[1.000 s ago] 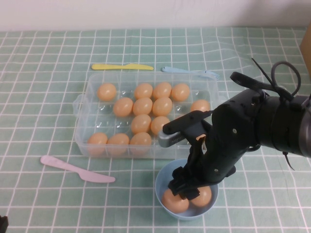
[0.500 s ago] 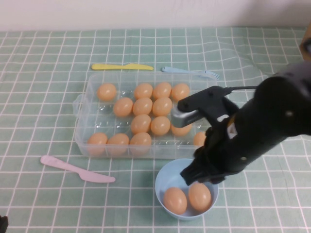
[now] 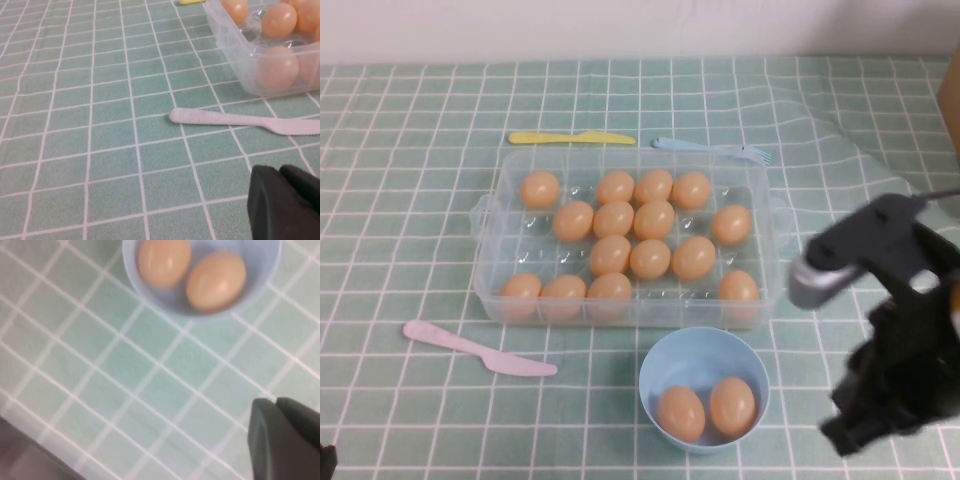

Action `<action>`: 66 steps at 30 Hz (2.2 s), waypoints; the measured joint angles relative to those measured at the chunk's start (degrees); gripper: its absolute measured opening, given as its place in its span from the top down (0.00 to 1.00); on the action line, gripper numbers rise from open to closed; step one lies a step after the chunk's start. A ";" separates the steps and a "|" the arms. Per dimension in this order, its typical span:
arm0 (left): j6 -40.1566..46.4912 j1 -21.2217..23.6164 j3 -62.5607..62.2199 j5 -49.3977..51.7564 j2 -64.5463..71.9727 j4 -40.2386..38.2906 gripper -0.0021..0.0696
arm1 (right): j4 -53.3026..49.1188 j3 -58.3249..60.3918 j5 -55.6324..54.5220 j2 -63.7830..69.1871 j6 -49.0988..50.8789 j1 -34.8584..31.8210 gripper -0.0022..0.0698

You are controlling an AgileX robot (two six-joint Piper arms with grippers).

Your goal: Take an egg out of the egg box

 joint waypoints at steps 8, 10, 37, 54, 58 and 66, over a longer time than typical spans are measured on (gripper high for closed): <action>0.00 0.00 0.00 0.02 0.00 0.00 0.98 | -6.03 2.42 3.49 -9.12 0.00 1.37 0.99; 0.00 0.00 0.00 0.02 0.00 0.00 0.98 | -9.47 3.93 2.11 -12.24 0.00 3.79 0.99; 0.00 0.00 0.00 0.02 0.00 0.00 0.98 | -12.07 47.42 -48.90 -43.24 0.00 -24.61 0.99; 0.00 0.00 0.00 0.12 0.00 0.00 0.98 | -11.92 58.99 -47.07 -70.41 0.00 -30.11 0.99; 0.00 0.00 0.00 0.12 0.00 0.00 0.98 | -11.57 59.01 -46.47 -70.42 0.00 -30.11 0.99; 0.00 0.00 0.00 0.12 0.00 0.00 0.98 | -9.14 59.71 -46.86 -70.42 -1.05 -30.21 0.99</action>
